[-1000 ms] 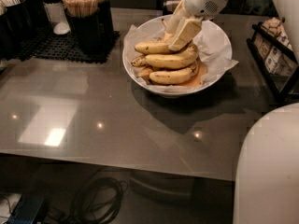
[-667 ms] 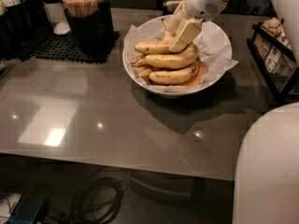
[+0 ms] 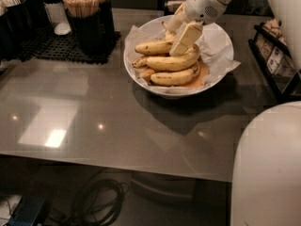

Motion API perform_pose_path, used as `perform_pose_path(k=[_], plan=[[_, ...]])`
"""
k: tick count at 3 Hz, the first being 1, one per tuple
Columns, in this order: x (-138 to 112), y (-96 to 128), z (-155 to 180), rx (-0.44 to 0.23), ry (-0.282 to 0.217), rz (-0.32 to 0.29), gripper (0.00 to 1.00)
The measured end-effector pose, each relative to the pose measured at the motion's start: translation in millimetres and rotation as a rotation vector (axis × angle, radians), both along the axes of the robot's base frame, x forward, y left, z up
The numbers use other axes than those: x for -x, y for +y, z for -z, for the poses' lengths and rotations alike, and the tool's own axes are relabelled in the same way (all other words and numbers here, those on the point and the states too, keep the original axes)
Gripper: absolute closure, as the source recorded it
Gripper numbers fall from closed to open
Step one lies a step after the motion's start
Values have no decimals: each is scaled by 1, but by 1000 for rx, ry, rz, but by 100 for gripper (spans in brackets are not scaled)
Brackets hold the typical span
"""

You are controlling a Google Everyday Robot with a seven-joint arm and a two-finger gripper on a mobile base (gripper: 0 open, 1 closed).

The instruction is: Pick banana from white bowl

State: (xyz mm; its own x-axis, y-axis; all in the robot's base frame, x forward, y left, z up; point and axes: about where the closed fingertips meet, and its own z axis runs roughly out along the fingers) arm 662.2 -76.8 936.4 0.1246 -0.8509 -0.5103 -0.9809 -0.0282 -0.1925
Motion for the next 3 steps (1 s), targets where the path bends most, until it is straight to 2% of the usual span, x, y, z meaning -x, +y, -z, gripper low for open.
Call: perform_pose_path(k=[2, 3], plan=[[-1, 0, 1, 5, 22, 1, 45], [-1, 1, 2, 8, 31, 3, 64]])
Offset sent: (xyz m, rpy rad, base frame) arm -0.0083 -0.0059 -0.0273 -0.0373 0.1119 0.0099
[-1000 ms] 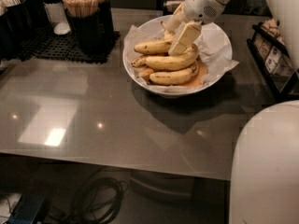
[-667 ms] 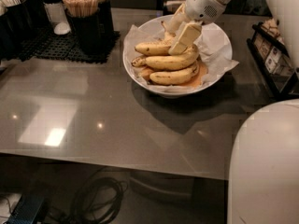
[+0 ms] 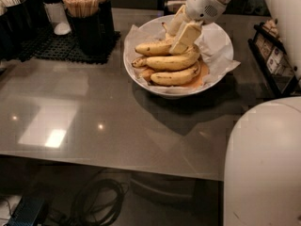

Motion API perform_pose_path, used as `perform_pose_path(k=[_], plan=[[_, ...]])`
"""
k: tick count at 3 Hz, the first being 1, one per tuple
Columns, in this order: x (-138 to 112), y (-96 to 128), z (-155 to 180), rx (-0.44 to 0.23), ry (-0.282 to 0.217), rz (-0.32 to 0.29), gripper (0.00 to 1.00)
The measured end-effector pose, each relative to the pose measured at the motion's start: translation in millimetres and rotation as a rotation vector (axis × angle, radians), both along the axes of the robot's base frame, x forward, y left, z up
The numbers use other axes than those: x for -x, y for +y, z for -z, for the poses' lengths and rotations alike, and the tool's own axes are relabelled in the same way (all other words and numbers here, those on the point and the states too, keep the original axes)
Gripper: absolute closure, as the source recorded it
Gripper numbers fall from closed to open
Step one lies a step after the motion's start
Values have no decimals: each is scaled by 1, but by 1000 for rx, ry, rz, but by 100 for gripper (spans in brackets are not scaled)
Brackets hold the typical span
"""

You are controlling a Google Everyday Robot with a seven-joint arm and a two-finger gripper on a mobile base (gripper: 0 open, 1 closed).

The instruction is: Pick banana from white bowl

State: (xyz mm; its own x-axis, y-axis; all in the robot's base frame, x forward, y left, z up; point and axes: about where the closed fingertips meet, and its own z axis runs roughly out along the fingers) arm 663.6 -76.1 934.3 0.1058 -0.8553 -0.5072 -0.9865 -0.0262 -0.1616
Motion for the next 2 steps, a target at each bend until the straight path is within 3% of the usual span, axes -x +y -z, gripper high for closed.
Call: perform_pose_path(k=[1, 2], plan=[[-1, 1, 0, 4, 7, 1, 87], [-1, 1, -2, 4, 7, 1, 100]])
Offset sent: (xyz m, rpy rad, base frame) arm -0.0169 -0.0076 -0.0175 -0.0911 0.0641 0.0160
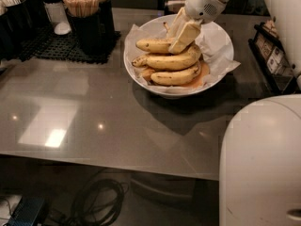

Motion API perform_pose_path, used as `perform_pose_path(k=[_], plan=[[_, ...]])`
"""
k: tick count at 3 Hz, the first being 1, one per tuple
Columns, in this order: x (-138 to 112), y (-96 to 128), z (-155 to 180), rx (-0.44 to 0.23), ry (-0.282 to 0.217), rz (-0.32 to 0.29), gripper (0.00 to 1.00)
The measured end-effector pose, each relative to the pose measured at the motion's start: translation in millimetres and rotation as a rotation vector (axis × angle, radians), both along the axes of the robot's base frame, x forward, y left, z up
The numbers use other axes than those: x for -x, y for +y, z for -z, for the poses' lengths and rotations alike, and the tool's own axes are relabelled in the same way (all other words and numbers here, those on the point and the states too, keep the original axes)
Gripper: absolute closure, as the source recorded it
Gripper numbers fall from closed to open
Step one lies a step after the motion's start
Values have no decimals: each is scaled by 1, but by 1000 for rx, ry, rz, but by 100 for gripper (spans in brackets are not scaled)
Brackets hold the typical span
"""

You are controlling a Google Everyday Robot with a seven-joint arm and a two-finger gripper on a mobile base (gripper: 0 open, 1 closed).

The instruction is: Pick banana from white bowl

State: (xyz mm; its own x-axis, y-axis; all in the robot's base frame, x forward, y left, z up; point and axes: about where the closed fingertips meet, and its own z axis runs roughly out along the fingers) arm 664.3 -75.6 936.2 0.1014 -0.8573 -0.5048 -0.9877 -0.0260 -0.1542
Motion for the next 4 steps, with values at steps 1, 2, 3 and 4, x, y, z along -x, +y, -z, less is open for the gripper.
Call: perform_pose_path(k=[1, 2, 3, 4], plan=[[3, -4, -3, 48, -13, 8, 100], [23, -12, -27, 28, -28, -5, 100], [61, -17, -64, -127, -83, -30, 100], [112, -2, -106, -357, -188, -76, 100]])
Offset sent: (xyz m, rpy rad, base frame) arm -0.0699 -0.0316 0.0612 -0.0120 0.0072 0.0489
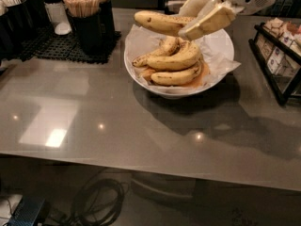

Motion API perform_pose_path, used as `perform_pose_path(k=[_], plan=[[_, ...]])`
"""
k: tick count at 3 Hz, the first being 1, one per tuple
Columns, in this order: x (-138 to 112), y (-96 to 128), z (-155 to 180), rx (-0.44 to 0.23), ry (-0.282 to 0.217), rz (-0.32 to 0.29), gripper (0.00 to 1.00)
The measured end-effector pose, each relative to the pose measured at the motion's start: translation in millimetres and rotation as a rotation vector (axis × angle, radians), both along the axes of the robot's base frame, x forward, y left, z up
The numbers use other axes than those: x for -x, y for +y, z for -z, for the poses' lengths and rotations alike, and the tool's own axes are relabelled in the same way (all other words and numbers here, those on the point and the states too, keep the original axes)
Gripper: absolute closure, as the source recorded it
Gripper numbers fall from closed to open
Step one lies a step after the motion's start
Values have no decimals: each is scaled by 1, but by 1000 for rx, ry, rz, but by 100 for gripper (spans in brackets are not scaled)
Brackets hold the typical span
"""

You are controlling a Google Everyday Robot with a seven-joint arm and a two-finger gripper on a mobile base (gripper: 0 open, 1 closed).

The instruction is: Pick banana from white bowl

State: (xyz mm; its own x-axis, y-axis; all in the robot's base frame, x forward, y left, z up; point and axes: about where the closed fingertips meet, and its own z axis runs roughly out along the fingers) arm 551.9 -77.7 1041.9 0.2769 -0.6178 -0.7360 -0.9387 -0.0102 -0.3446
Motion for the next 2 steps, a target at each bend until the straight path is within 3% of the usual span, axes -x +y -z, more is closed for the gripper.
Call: perform_pose_path(k=[1, 2], plan=[[48, 8, -35, -151, -96, 41, 100], [55, -17, -15, -179, -57, 126, 100]])
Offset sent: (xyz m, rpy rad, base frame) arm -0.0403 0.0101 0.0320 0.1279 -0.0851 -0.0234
